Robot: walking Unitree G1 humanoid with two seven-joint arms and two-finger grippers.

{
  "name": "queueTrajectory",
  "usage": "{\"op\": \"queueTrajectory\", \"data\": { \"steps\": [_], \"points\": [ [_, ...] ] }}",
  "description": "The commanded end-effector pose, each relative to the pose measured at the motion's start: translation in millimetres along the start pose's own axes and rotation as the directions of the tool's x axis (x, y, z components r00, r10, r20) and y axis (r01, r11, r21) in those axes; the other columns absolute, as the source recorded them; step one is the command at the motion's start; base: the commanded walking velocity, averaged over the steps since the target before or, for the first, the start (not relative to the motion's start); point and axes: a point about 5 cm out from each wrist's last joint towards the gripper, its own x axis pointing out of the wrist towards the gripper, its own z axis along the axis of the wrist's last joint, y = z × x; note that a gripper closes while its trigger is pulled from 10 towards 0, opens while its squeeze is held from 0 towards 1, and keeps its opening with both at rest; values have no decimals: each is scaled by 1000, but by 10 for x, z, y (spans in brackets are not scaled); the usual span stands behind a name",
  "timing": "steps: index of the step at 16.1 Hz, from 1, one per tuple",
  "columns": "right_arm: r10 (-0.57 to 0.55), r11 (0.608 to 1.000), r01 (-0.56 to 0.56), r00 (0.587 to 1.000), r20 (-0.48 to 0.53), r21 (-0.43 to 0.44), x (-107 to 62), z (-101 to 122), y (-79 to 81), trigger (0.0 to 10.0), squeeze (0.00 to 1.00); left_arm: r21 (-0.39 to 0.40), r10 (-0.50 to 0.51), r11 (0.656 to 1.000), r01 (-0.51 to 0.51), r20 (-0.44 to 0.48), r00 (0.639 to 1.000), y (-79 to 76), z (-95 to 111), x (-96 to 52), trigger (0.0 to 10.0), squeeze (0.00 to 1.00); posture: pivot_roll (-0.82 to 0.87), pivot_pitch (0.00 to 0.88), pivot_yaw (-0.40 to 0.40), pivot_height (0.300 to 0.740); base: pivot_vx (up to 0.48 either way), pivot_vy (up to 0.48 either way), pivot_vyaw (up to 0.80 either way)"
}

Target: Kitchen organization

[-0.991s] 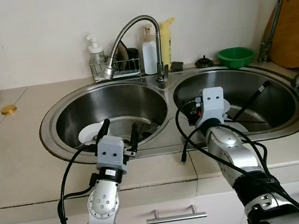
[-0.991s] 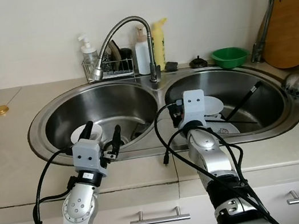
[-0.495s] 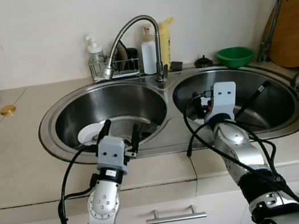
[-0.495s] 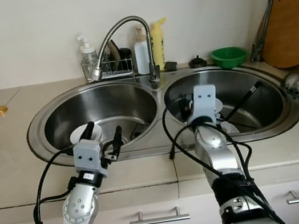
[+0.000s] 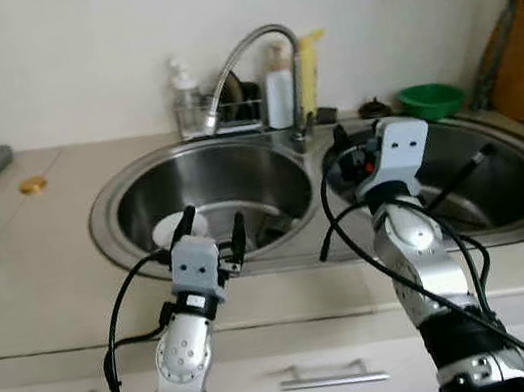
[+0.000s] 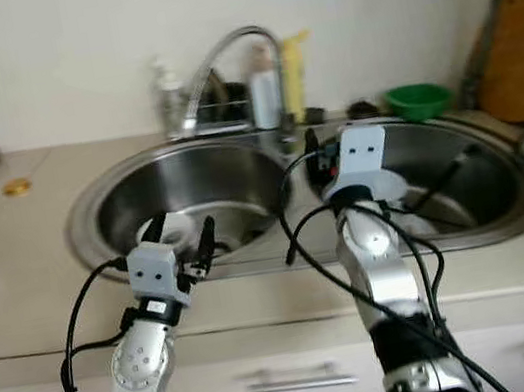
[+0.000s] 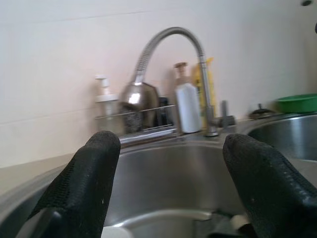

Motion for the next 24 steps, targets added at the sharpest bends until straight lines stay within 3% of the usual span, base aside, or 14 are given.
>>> {"op": "queueTrajectory", "data": {
  "steps": [1, 11, 21, 24],
  "points": [
    [36, 999, -36, 999, 10, 6, -15, 30, 91, 10000, 0, 5, 1, 1000, -1, 19, 1000, 16, 47, 24, 10000, 0, 72, 0, -32, 740, 0, 480, 0],
    [71, 997, -71, 997, -8, -13, -134, -27, 167, 10000, 0, 7, -17, 1000, 17, 28, 999, 2, 43, 54, 10000, 0, 72, 0, -24, 740, 0, 480, 0],
    [61, 998, -61, 998, 6, -25, -163, -7, 177, 10000, 0, 21, -38, 999, 38, 36, 999, -43, 47, 49, 10000, 0, 69, 0, -19, 740, 0, 0, -560],
    [68, 997, -67, 998, 16, -23, -168, 7, 188, 10000, 0, 19, -39, 999, 39, 40, 998, -53, 57, 49, 10000, 0, 69, 0, -21, 740, 0, -340, -800]
  ]
}}
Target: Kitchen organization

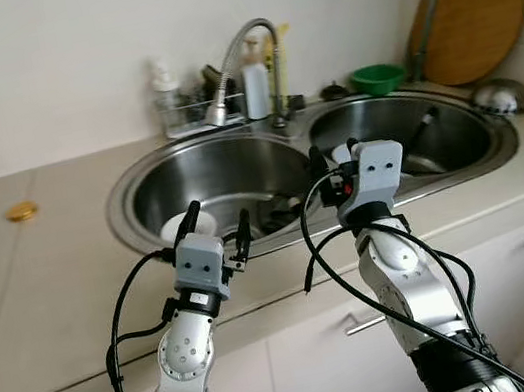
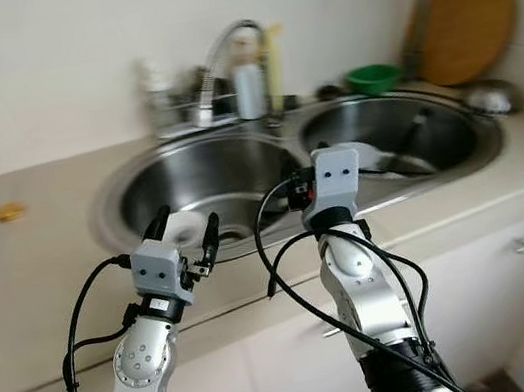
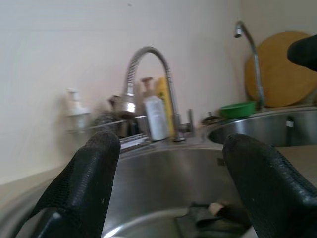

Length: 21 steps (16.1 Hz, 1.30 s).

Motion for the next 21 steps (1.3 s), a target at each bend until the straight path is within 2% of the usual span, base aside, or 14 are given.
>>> {"op": "queueTrajectory", "data": {
  "steps": [1, 5, 15, 19, 21],
  "points": [
    [-3, 1000, 3, 999, 37, -6, -1, 76, -10, 10000, 0, 8, -8, 1000, 8, 9, 1000, -11, 19, 16, 10000, 0, 69, 0, -21, 740, 0, -450, -800],
    [-1, 1000, 1, 999, 51, -2, -9, 99, -17, 10000, 0, -1, -9, 1000, 9, 19, 1000, -32, 33, 15, 10000, 0, 63, 0, -23, 740, 0, -480, -200],
    [23, 1000, -21, 998, 64, -21, -93, 92, 3, 10000, 0, -11, -22, 1000, 22, 22, 1000, -41, 28, -60, 10000, 0, 63, 0, -25, 740, 0, 0, -80],
    [23, 999, -22, 999, 42, -39, -169, 36, -24, 10000, 0, -11, -91, 996, 90, -9, 996, -97, -23, -152, 10000, 0, 62, 0, -23, 740, 0, 0, -400],
    [2, 998, 0, 1000, 25, -59, -217, -2, -91, 10000, 0, 16, -190, 981, 192, -68, 979, -188, -117, -275, 10000, 0, 60, 0, -23, 740, 0, 0, 0]
  ]
}}
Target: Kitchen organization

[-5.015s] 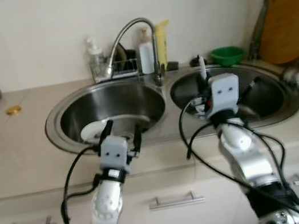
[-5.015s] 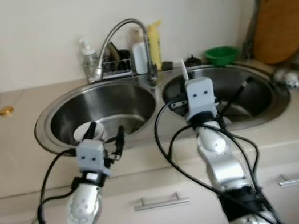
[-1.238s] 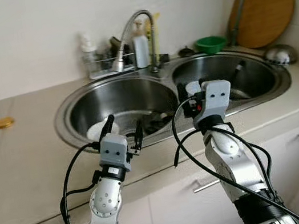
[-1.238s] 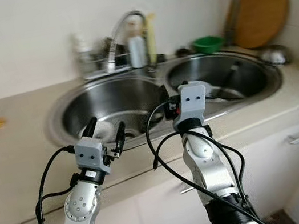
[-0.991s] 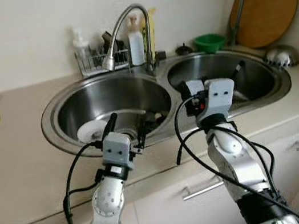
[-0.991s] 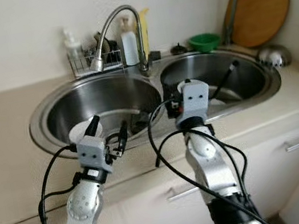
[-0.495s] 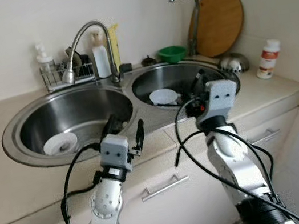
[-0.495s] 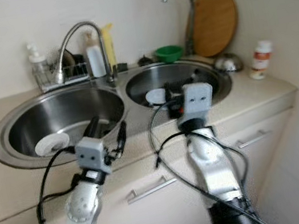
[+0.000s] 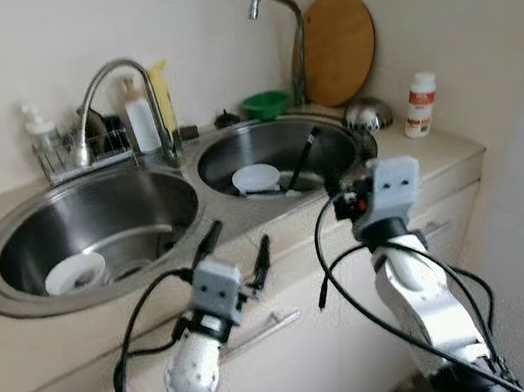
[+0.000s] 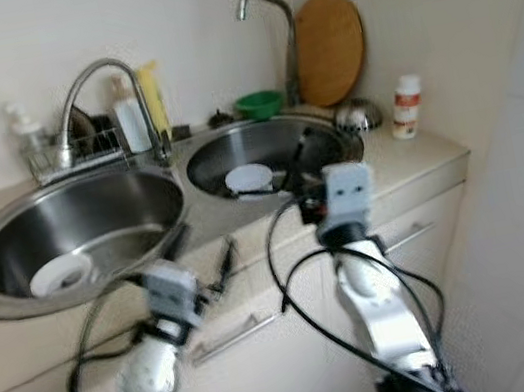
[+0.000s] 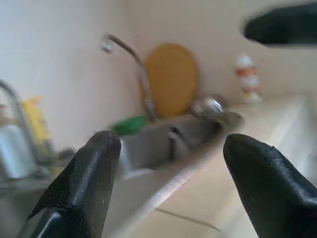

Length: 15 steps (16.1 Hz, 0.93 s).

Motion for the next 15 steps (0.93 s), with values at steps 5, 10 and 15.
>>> {"op": "queueTrajectory", "data": {
  "steps": [5, 10, 15],
  "points": [
    [6, 994, -15, 997, -82, -111, -324, -169, -169, 10000, 0, 1, -62, 998, 63, -183, 981, -188, -253, -398, 10000, 0, 48, 0, -21, 740, 0, 0, -160],
    [-20, 984, 1, 994, -106, -176, -564, -172, -310, 10000, 0, 27, 2, 1000, 6, -291, 957, -156, -273, -592, 10000, 0, 22, 0, 1, 740, 0, 0, -640],
    [-70, 975, 60, 997, -40, -212, -503, -78, -380, 10000, 0, 228, 116, 970, -81, -146, 982, 108, 166, -618, 10000, 0, 74, 0, -17, 740, 0, 0, -320]
  ]
}}
